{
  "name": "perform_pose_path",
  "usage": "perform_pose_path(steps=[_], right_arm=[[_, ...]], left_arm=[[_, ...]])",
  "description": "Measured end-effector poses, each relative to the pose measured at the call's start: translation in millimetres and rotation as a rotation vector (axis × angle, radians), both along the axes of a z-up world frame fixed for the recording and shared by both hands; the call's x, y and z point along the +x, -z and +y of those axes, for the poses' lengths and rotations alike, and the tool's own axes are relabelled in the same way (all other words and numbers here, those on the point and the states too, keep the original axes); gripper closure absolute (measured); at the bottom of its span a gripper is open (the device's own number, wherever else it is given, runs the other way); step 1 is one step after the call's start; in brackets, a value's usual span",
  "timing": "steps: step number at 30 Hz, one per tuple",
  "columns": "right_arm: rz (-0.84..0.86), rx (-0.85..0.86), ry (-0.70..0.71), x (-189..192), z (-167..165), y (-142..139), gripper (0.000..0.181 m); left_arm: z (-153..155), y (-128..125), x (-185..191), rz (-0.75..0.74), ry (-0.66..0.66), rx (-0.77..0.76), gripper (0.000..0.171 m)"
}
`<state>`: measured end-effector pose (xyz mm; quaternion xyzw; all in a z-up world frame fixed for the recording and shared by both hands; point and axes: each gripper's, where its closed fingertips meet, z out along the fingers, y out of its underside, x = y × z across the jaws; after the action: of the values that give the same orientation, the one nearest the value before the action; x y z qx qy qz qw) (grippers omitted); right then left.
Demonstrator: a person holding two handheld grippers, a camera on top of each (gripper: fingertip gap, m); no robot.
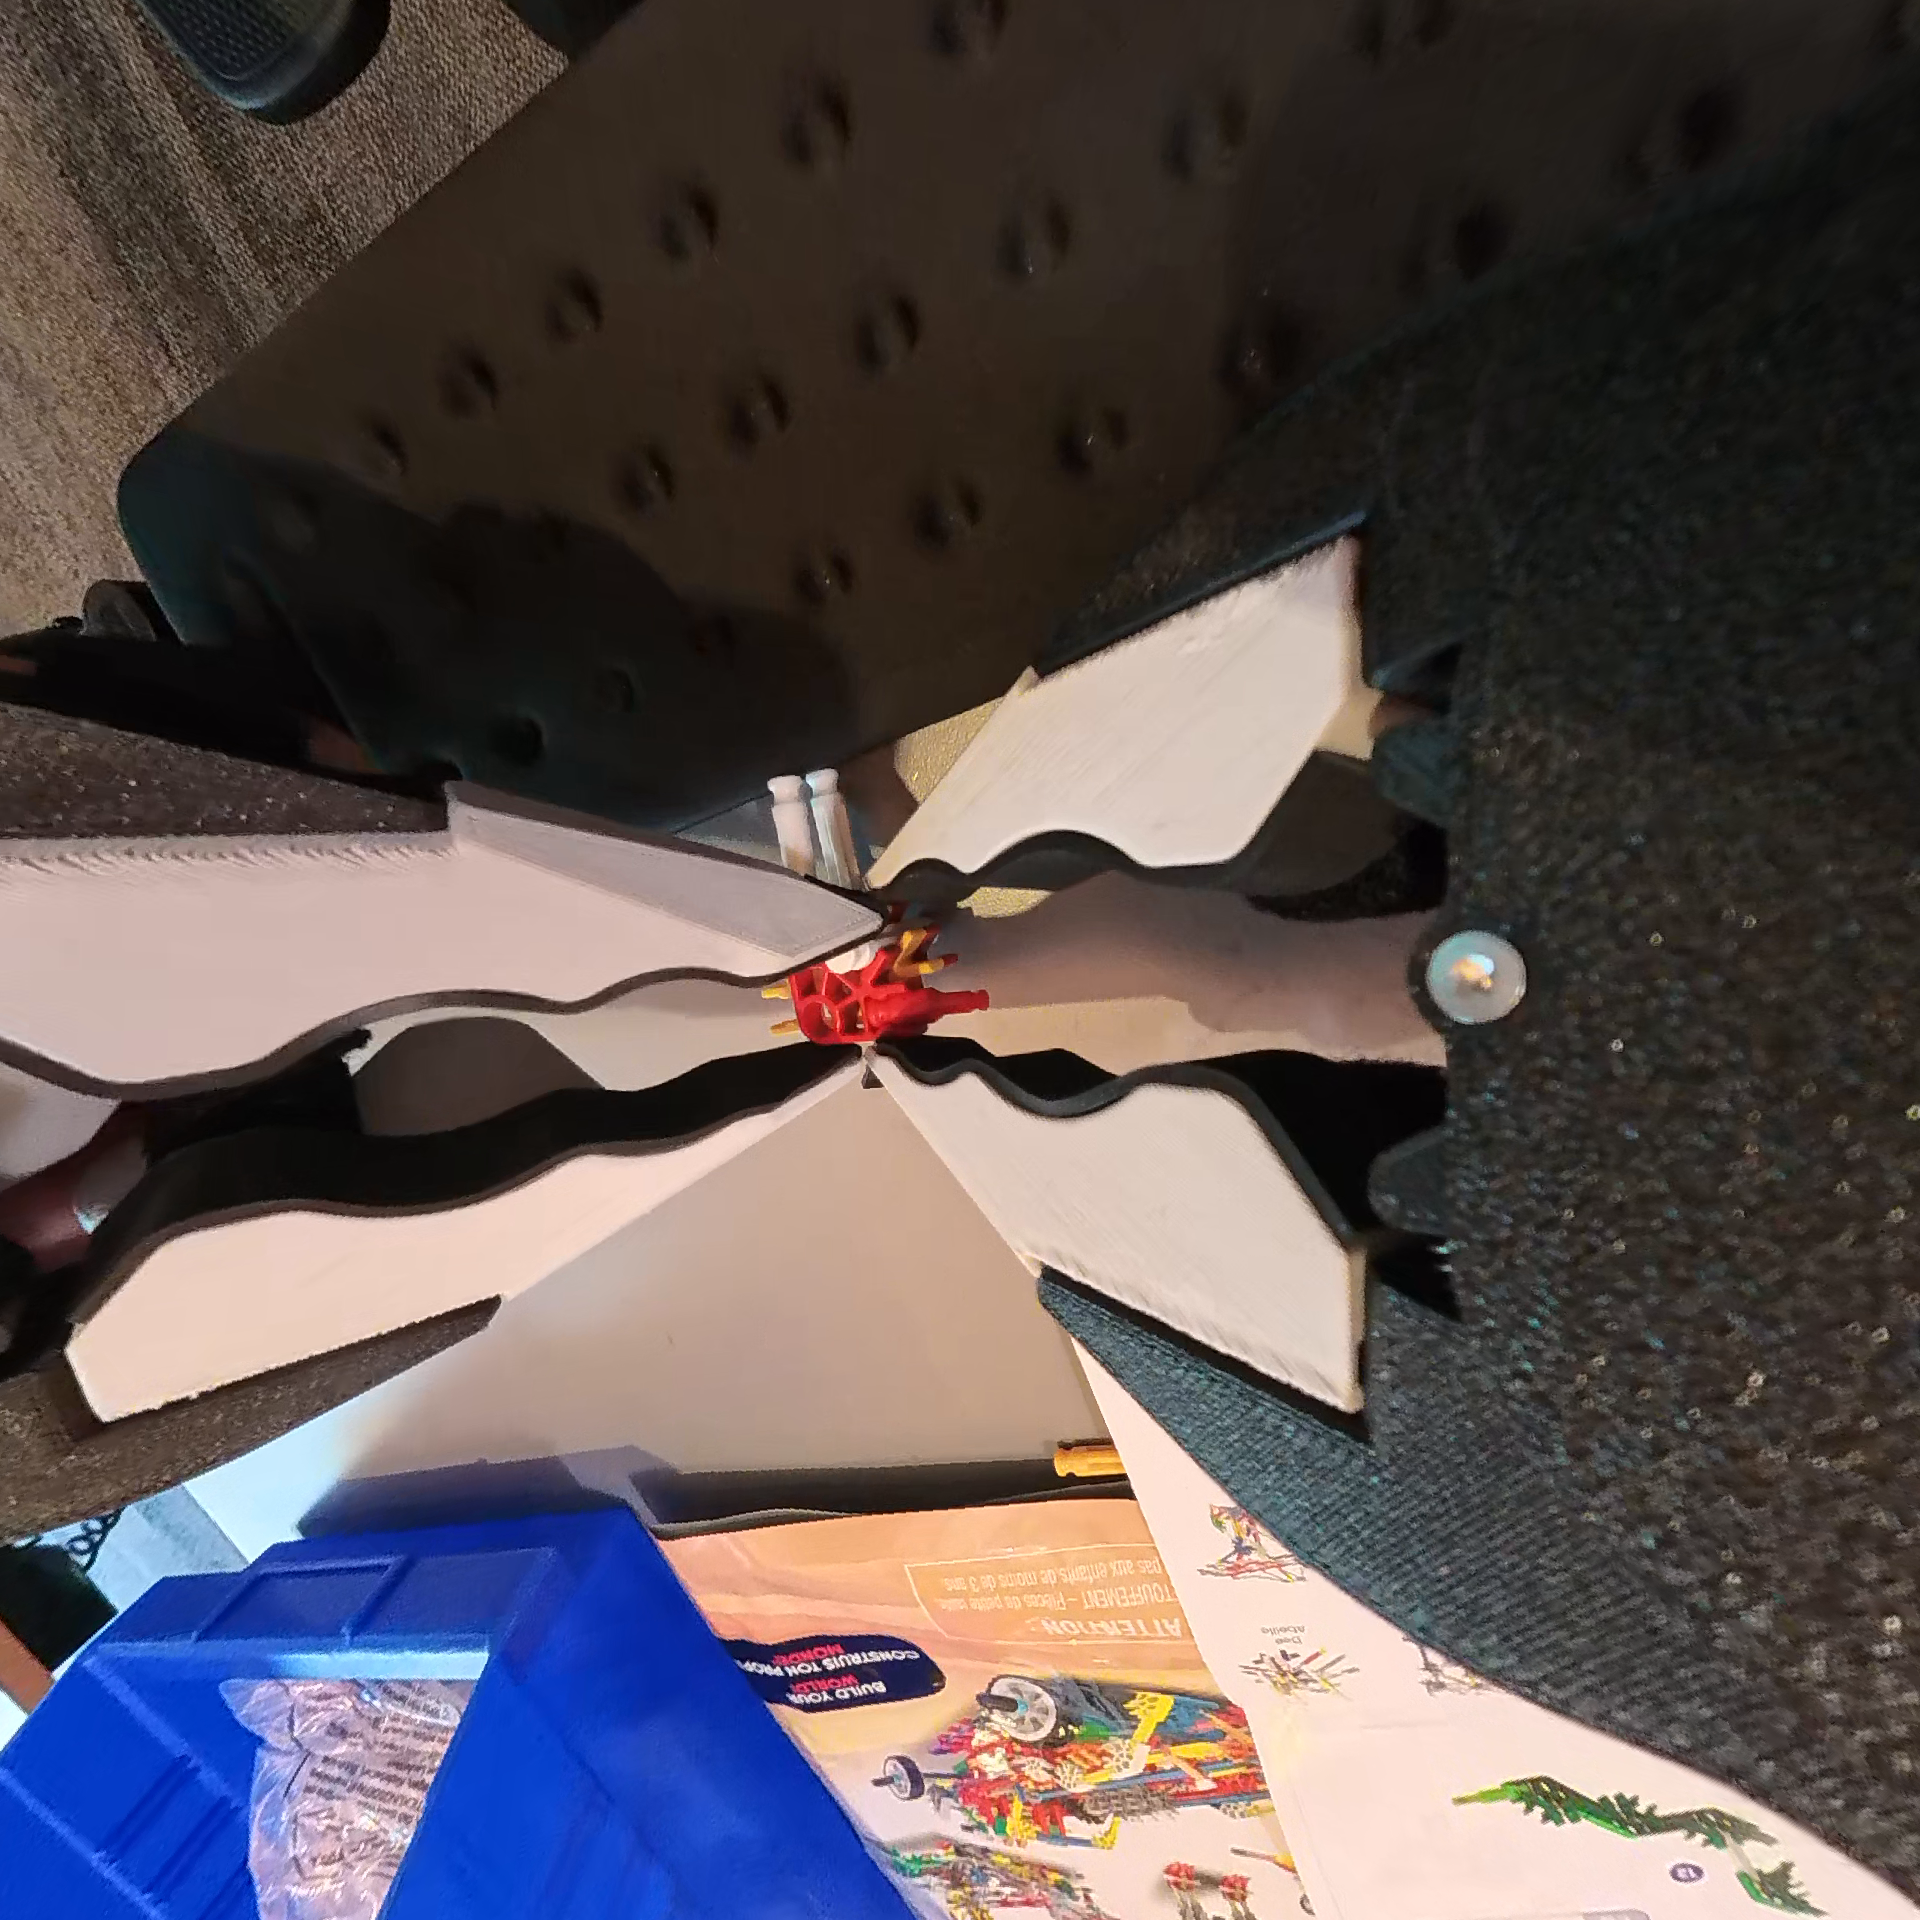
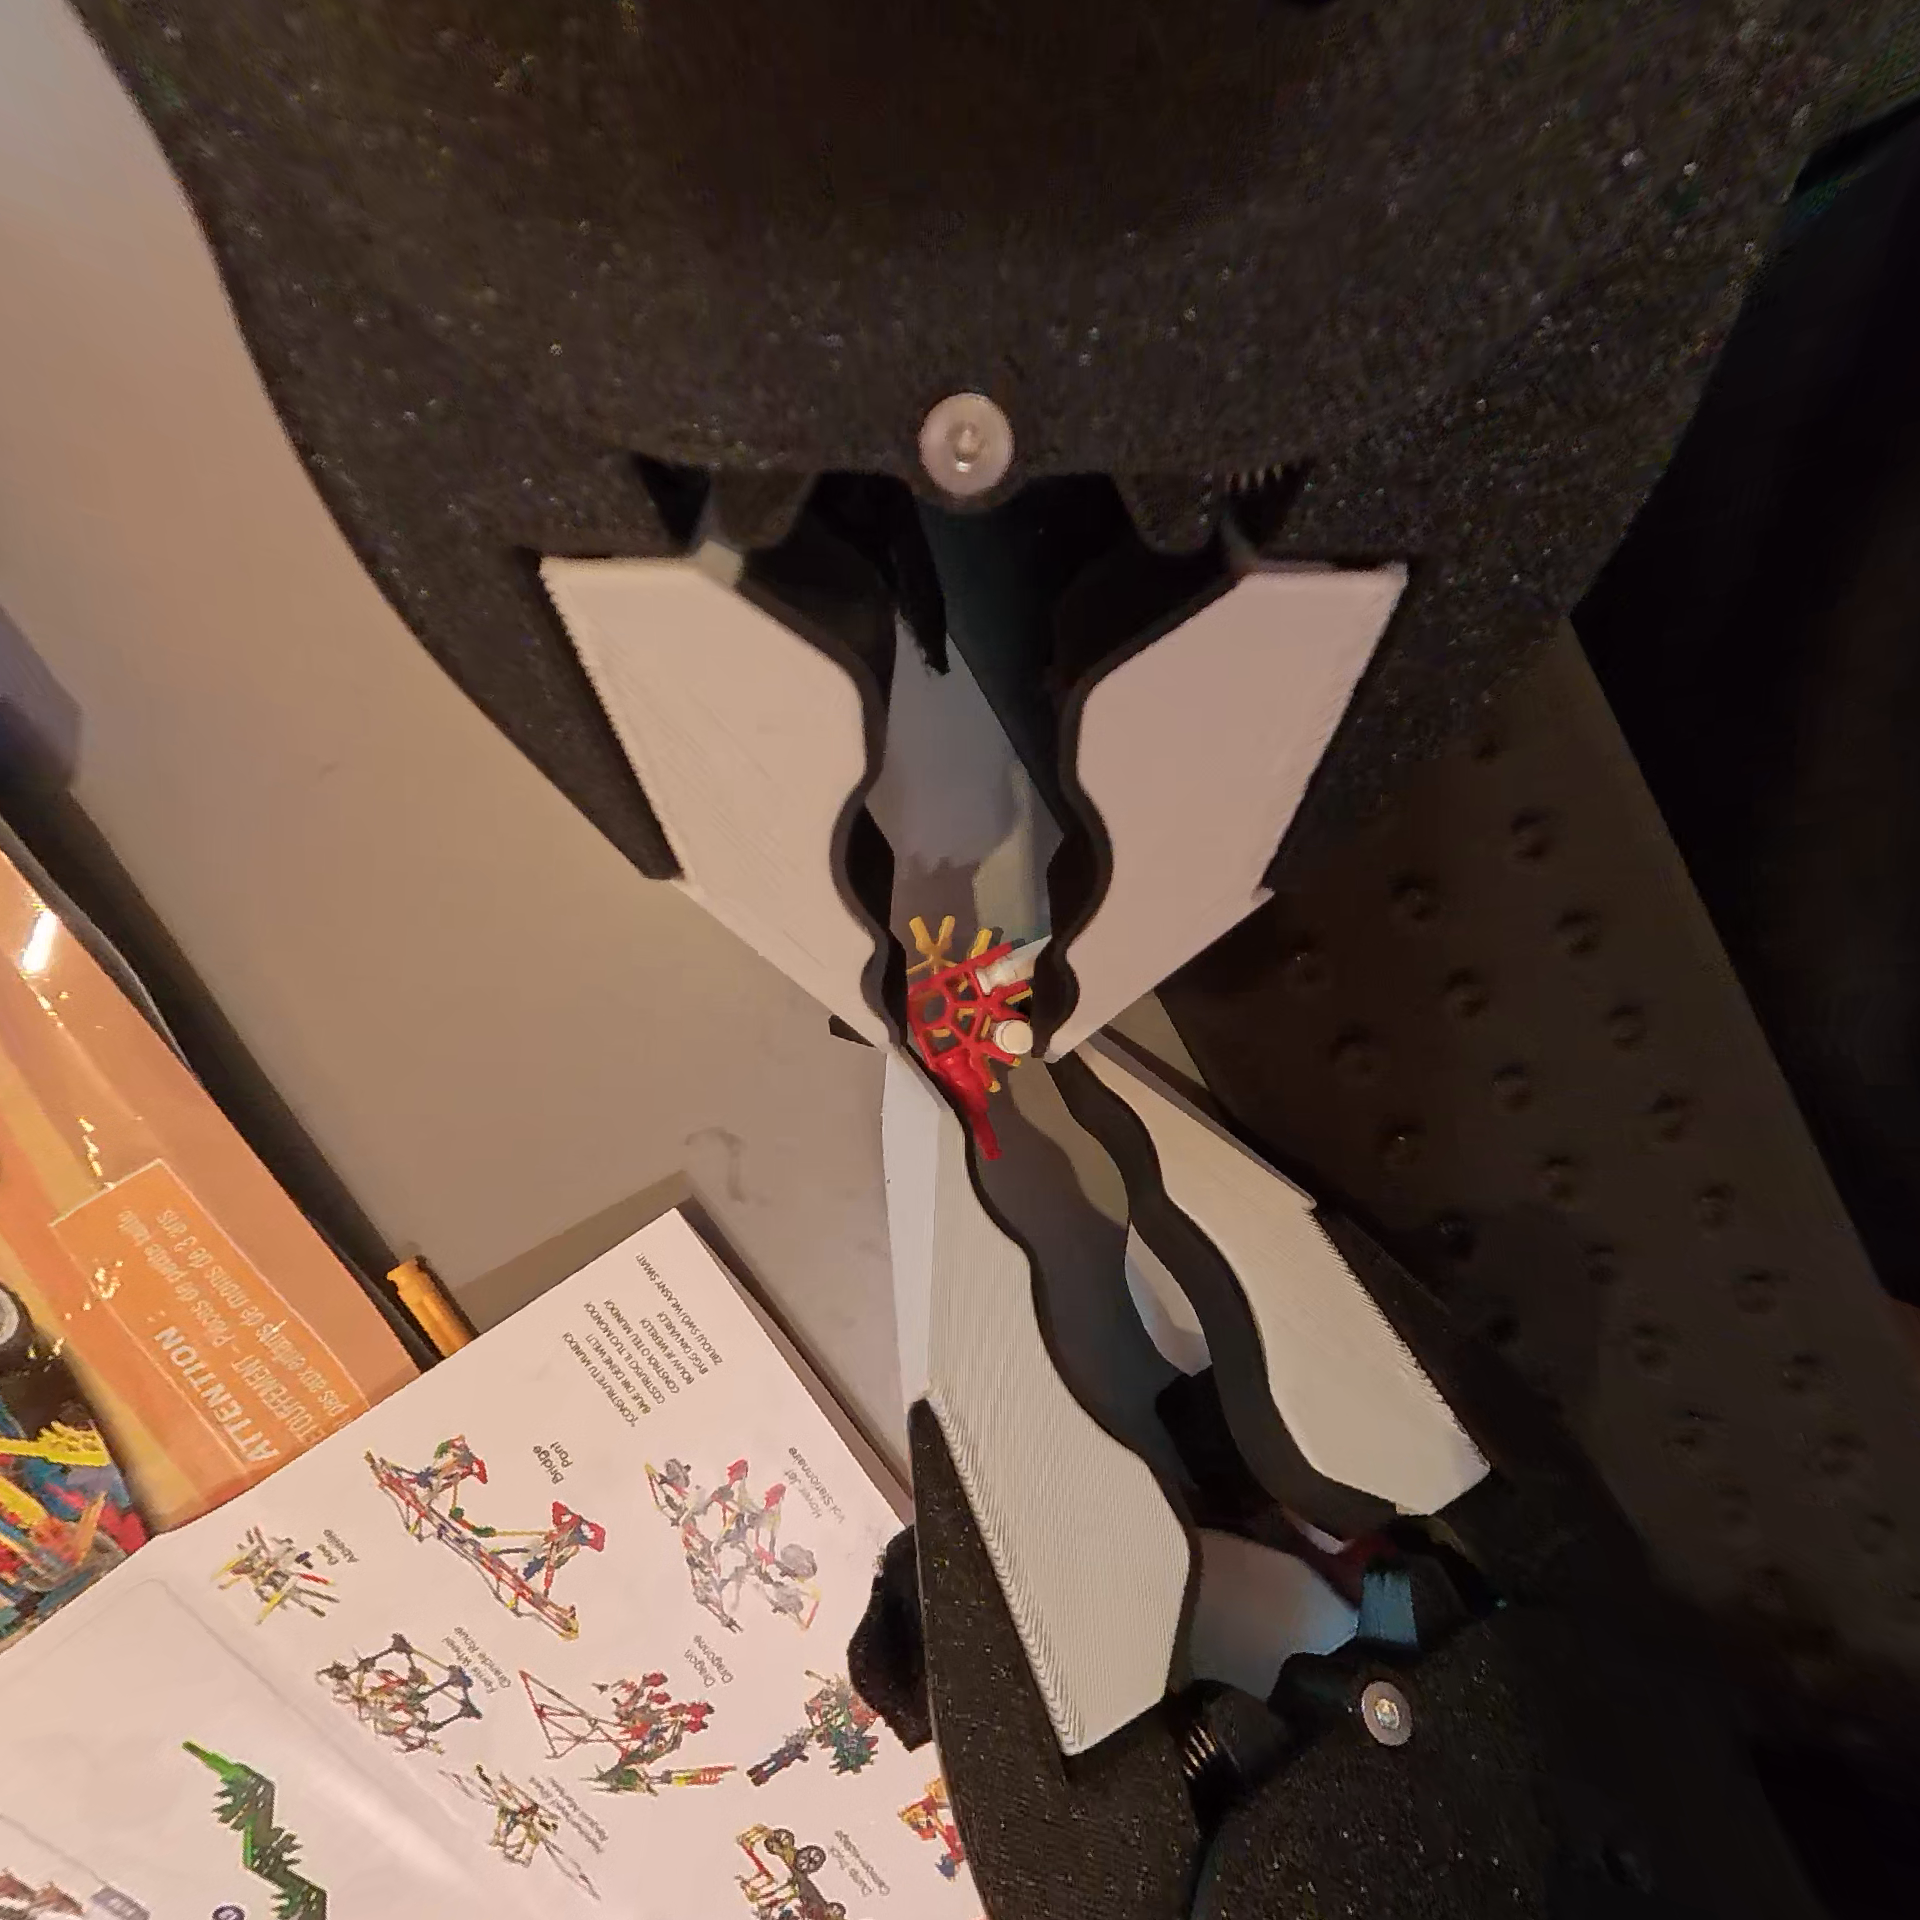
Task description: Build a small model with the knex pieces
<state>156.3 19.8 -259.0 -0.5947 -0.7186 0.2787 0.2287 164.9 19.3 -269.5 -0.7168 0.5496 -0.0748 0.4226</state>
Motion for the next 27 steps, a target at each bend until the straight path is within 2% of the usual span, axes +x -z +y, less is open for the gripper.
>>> perform_pose_path(steps=[6, 9, 14, 27], right_arm=[[0.042, -0.061, -0.026, 0, -3, 0, 0.159], [0.069, -0.082, -0.041, -1, -6, 1, 0.16], [0.081, -0.1, -0.058, -4, -8, 1, 0.161], [0.077, -0.083, -0.097, -6, -12, 0, 0.162]], left_arm=[[-3, 0, 1, -0.029, 0.016, -0.031, 0.15], [-7, 0, -1, -0.08, 0.072, -0.088, 0.15], [-9, 0, -4, -0.067, 0.107, -0.115, 0.15], [-9, 0, -4, -0.061, 0.01, -0.093, 0.154]])
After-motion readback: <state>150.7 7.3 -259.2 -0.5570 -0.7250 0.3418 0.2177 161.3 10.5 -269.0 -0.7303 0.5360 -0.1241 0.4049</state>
